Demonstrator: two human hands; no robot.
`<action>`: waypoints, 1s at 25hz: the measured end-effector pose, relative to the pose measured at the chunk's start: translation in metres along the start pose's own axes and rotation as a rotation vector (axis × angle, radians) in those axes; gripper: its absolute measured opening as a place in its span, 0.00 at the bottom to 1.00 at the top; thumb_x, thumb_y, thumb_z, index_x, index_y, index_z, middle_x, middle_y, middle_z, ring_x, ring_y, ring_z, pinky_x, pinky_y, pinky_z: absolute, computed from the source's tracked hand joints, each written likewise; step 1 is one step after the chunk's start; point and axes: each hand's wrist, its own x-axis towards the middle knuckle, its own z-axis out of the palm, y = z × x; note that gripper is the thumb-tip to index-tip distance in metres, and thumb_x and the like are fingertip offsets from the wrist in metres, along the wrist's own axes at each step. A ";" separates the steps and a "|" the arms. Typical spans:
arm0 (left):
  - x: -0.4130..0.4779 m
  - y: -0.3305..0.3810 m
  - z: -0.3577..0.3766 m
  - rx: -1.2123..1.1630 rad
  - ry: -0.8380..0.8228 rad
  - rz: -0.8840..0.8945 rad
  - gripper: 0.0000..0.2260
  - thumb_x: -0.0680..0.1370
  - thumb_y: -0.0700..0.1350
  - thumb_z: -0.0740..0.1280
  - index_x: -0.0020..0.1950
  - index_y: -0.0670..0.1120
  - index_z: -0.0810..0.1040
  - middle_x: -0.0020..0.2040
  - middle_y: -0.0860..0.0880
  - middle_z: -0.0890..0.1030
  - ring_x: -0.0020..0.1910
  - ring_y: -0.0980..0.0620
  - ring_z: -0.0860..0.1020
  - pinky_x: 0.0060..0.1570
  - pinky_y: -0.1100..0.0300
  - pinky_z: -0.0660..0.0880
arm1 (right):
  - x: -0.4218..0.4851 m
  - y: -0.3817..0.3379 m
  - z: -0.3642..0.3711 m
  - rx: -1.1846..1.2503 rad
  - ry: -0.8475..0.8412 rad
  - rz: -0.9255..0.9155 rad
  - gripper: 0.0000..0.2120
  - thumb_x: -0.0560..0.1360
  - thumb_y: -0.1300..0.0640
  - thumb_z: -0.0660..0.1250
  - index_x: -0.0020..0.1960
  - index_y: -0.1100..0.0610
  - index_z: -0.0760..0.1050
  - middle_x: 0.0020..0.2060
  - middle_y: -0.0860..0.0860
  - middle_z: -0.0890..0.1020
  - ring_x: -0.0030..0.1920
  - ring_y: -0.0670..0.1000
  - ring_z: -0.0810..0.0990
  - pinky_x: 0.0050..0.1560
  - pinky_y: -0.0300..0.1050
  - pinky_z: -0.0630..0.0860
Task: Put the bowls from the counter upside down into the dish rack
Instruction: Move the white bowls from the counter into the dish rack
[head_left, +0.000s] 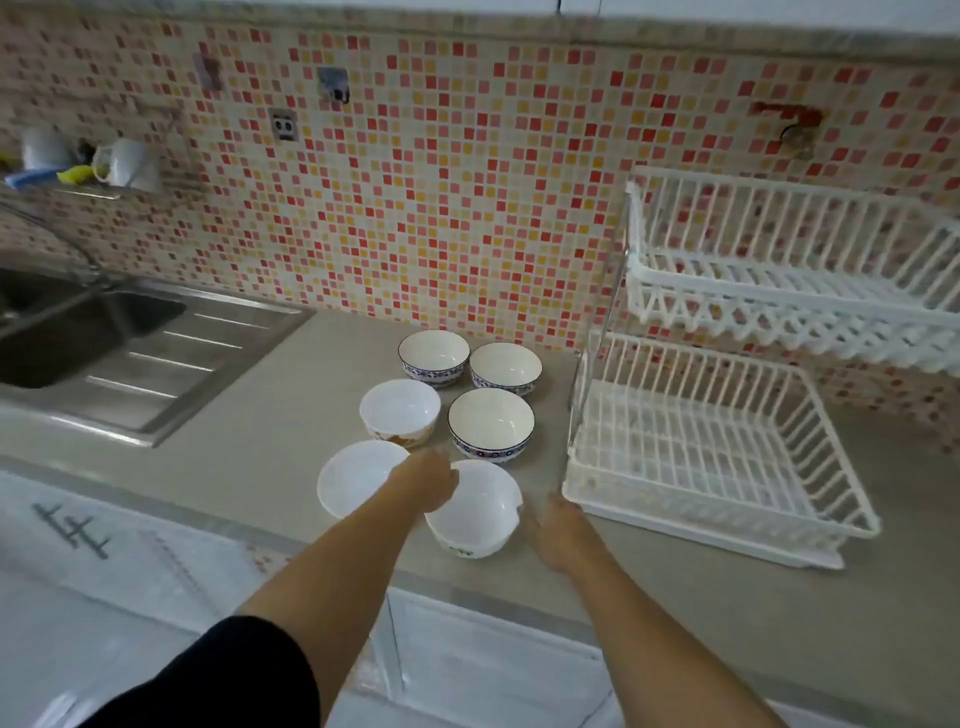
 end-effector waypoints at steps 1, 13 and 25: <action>0.007 0.000 0.004 0.028 -0.003 -0.009 0.19 0.81 0.49 0.54 0.65 0.37 0.68 0.63 0.39 0.75 0.61 0.40 0.76 0.59 0.48 0.74 | 0.006 0.000 0.007 0.017 -0.008 0.041 0.29 0.78 0.39 0.51 0.69 0.58 0.62 0.65 0.61 0.74 0.63 0.60 0.73 0.62 0.52 0.71; 0.051 -0.001 0.024 0.161 -0.069 0.020 0.15 0.79 0.36 0.58 0.65 0.38 0.71 0.63 0.40 0.75 0.62 0.41 0.75 0.60 0.49 0.74 | 0.036 -0.010 0.035 0.246 -0.036 0.143 0.15 0.79 0.61 0.53 0.61 0.68 0.70 0.39 0.64 0.81 0.33 0.60 0.80 0.44 0.52 0.79; -0.038 0.022 -0.117 -0.067 0.492 0.121 0.13 0.80 0.41 0.60 0.64 0.41 0.70 0.56 0.43 0.80 0.52 0.43 0.81 0.52 0.53 0.77 | -0.036 -0.055 -0.094 0.363 0.421 -0.293 0.16 0.79 0.56 0.58 0.65 0.56 0.68 0.34 0.48 0.77 0.33 0.48 0.75 0.32 0.40 0.68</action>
